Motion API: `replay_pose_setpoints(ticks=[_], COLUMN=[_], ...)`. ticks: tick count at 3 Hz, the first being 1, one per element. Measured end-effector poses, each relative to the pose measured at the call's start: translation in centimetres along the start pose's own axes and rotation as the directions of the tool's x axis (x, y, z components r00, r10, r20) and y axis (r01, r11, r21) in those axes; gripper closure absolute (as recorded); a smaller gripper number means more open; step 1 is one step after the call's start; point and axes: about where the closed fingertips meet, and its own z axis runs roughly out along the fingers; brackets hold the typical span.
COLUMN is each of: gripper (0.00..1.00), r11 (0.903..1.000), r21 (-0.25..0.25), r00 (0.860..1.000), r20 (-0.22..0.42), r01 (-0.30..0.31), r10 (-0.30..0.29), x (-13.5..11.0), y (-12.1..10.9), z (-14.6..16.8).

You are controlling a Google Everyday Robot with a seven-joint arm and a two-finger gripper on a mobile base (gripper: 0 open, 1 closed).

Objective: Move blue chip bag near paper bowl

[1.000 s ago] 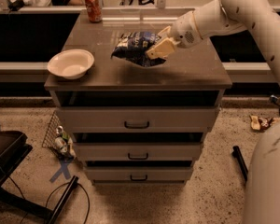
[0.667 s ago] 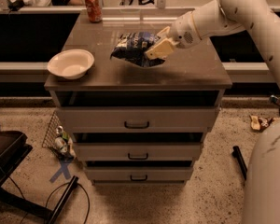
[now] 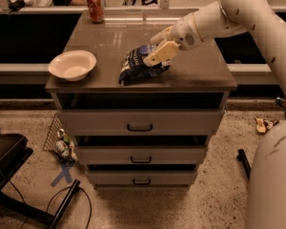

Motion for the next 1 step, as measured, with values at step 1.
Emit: replay_pose_setpoints(ticks=[1], gripper=[0.0], r11=[1.0], r21=[-0.003], r00=[1.0], r20=[0.0], r01=[0.0], r10=[0.0], x=[0.0], y=[0.03], z=[0.21])
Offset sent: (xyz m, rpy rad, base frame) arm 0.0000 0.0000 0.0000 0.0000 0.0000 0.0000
